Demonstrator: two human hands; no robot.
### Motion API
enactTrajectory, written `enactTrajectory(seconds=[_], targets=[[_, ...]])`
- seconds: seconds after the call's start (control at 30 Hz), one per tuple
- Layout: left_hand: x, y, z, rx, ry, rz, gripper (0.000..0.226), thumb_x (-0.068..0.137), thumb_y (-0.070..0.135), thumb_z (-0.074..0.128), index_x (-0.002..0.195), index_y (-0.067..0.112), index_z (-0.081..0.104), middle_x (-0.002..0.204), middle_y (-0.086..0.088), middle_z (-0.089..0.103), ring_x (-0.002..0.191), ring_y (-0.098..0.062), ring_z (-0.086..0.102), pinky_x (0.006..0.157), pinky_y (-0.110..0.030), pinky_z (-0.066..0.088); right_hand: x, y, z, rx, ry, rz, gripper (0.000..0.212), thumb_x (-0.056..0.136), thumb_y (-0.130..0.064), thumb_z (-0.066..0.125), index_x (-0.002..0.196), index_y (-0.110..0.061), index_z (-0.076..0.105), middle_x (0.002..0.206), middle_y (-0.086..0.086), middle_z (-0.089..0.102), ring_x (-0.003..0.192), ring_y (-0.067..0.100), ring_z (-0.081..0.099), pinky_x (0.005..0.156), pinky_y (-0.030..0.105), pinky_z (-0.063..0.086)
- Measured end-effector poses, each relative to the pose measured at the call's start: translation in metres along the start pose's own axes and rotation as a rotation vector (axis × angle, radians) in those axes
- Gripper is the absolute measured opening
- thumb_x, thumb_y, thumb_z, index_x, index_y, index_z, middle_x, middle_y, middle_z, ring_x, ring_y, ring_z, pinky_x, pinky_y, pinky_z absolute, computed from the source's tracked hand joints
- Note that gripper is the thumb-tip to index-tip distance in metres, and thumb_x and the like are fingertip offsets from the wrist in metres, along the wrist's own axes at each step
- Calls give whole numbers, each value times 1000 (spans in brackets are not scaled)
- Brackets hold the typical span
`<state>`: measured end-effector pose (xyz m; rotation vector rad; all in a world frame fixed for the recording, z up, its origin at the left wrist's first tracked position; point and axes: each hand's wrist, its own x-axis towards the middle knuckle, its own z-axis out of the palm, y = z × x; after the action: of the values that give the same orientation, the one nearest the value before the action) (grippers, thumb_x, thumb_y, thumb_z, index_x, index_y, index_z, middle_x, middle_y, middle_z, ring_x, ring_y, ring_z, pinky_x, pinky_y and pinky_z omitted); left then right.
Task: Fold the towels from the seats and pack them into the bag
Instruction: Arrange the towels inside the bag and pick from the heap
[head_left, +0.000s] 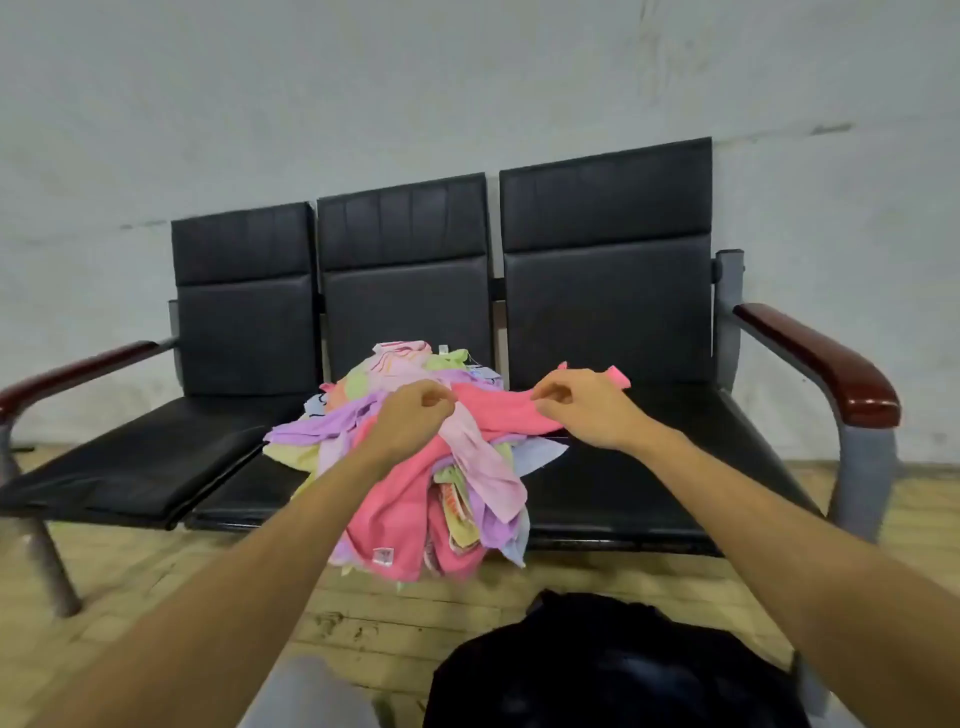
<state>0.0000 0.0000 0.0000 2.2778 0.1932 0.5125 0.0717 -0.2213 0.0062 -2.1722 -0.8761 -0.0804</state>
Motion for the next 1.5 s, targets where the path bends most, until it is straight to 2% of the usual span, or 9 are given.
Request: enactTrajectory(seconds=[0.43, 0.53, 0.7, 0.8, 1.0, 1.17, 1.33, 1.43, 1.5], targets=[[64, -118, 66, -434, 202, -261, 25, 90, 6, 50, 103, 21, 65, 105, -9, 66, 100, -26, 65, 85, -36, 56, 122, 60, 135, 119, -43, 142, 48, 90, -20, 67, 133, -6, 50, 129, 8, 57, 116, 23, 56, 89, 28, 44], [64, -133, 81, -575, 251, -302, 27, 93, 1, 48, 112, 10, 65, 108, -15, 65, 93, -20, 66, 64, -17, 54, 136, 74, 162, 101, -70, 143, 62, 87, -30, 72, 137, -9, 42, 128, 6, 54, 111, 21, 54, 82, 27, 40], [61, -132, 82, -717, 303, -367, 31, 93, -5, 42, 117, 2, 62, 102, -18, 66, 81, -16, 63, 55, -13, 50, 129, 80, 174, 94, 34, 56, 19, 90, -13, 65, 107, -7, 68, 92, 0, 64, 83, 15, 53, 64, 20, 31], [49, -125, 87, -743, 269, -356, 29, 93, -4, 44, 116, 3, 61, 98, -16, 68, 80, -19, 66, 67, -25, 56, 110, 83, 154, 196, 64, 92, 12, 90, -10, 62, 80, -14, 67, 73, -4, 58, 68, 11, 48, 54, 16, 33], [12, -97, 119, -665, 76, -323, 20, 78, 2, 57, 79, 21, 62, 80, -7, 64, 78, -21, 58, 73, -35, 45, 34, 108, 97, 416, 17, 218, 7, 88, -2, 62, 85, -1, 68, 81, 6, 60, 75, 14, 51, 64, 26, 37], [-14, -60, 142, -578, -33, -355, 30, 90, -5, 51, 84, 24, 54, 76, -2, 62, 79, -19, 59, 81, -35, 46, -25, 125, 51, 422, -96, 251, 14, 88, 1, 60, 76, -5, 63, 76, 4, 55, 73, 13, 47, 63, 26, 34], [-21, -66, 158, -663, -90, -456, 22, 88, 13, 59, 106, 19, 48, 83, -9, 55, 65, -13, 54, 61, -29, 44, -46, 132, 31, 139, -542, 183, 16, 89, -5, 61, 76, -13, 65, 72, -6, 55, 66, 5, 48, 64, 20, 38], [-13, -79, 167, -812, -6, -508, 37, 87, 13, 60, 122, 11, 48, 109, -11, 63, 92, -21, 64, 67, -32, 54, -44, 132, 35, 34, -630, 133, 11, 90, -9, 63, 93, 1, 66, 83, 5, 58, 75, 11, 50, 69, 26, 40], [-6, -78, 170, -957, 45, -522, 31, 90, 7, 57, 120, 9, 48, 96, -9, 64, 82, -22, 64, 65, -34, 51, -43, 135, 39, 40, -619, 133, 15, 89, -13, 65, 96, 0, 67, 88, 13, 60, 77, 13, 52, 71, 27, 42]])
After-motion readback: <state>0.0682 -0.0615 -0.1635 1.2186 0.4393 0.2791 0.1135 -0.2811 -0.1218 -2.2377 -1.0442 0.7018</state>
